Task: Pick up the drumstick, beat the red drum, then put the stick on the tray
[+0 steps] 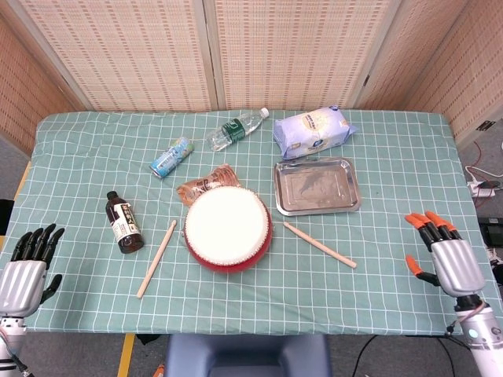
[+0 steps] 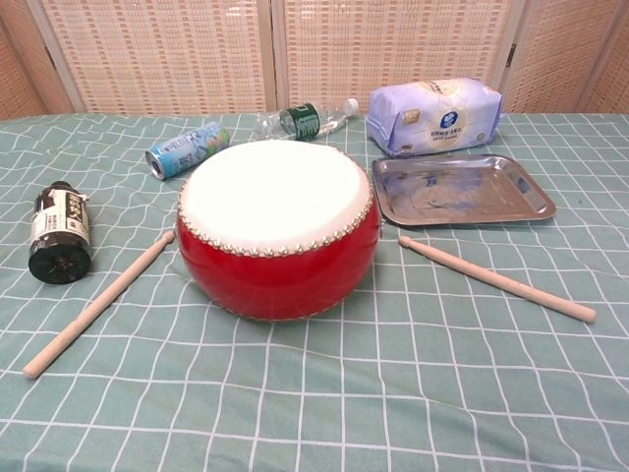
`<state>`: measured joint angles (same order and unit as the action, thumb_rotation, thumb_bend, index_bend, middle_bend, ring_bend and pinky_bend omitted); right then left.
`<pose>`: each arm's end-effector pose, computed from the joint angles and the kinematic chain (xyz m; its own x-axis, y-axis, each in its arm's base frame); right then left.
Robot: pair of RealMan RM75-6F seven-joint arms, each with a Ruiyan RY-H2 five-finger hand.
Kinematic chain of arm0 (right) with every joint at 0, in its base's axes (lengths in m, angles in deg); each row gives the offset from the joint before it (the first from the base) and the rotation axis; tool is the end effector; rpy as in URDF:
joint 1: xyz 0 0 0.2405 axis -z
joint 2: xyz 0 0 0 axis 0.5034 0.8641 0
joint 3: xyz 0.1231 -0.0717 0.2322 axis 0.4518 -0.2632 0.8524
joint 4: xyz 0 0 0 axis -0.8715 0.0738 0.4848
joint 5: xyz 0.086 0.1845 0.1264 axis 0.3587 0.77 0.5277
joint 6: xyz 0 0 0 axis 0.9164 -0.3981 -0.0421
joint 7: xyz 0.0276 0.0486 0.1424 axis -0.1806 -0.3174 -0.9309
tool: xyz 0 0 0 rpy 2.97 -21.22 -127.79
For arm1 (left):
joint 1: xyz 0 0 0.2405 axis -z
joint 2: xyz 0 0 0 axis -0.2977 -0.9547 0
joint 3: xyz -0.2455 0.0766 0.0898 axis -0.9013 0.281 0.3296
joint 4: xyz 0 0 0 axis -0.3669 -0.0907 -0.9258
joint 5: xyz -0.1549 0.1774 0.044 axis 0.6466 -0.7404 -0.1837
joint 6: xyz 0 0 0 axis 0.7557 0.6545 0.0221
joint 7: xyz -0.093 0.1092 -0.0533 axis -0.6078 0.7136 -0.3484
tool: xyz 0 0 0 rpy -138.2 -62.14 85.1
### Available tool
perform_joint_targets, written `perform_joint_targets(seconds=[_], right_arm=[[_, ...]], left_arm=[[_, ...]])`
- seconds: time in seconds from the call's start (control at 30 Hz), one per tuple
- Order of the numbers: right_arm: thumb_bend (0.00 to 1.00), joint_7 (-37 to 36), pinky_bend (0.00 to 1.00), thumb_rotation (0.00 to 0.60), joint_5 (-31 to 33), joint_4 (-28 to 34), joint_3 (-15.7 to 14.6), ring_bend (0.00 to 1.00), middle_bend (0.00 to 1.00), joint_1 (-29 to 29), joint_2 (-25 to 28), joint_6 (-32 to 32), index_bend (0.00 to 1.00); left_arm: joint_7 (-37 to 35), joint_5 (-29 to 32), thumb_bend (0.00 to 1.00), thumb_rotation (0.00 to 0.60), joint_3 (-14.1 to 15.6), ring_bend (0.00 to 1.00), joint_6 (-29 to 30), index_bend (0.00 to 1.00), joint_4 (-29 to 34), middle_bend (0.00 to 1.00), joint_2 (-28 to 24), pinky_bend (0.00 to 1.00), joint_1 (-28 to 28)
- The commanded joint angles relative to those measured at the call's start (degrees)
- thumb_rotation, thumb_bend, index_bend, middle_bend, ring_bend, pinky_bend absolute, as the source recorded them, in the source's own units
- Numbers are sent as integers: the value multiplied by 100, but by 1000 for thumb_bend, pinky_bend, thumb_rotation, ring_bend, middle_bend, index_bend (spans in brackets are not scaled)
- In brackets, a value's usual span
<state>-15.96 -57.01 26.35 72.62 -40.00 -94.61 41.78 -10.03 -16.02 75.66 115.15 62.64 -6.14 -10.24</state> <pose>-0.3181 -0.2285 0.1314 0.3988 -0.0500 0.9157 -0.9107 -0.1382 0.3891 -0.3235 0.2065 0.1316 0.5229 -0.0018 0.8524 0.8518 -0.0343 -0.5227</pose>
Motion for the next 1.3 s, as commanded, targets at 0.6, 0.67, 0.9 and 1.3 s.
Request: perform_joint_targets(seconds=[0.6,0.67,0.9,1.3], right_arm=[[746,1144,0,146,1145,-549,326,0,37,-2100,-1441,-2800,326],[746,1295,0,146,1188,-747,298,0,37,-2162,-1626,-2805,327],[746,1499,0,141,1326,-1325,245,0,38,-2326,-2093,-2868,330],[746,1520,0,133,1361,-2009,127,0,37,-2631,-2570,-3146,334]], left_arm=[[-268,2,277,600,97,0,141,19,-241,0,51,53,-177],[-284,4,277,600,102,0,133,19,-263,0,60,53,-181],[-341,1,278,600,91,0,105,19,-317,0,80,53,-166],[-430,-11,278,600,84,0,85,19,-374,0,94,52,-155]])
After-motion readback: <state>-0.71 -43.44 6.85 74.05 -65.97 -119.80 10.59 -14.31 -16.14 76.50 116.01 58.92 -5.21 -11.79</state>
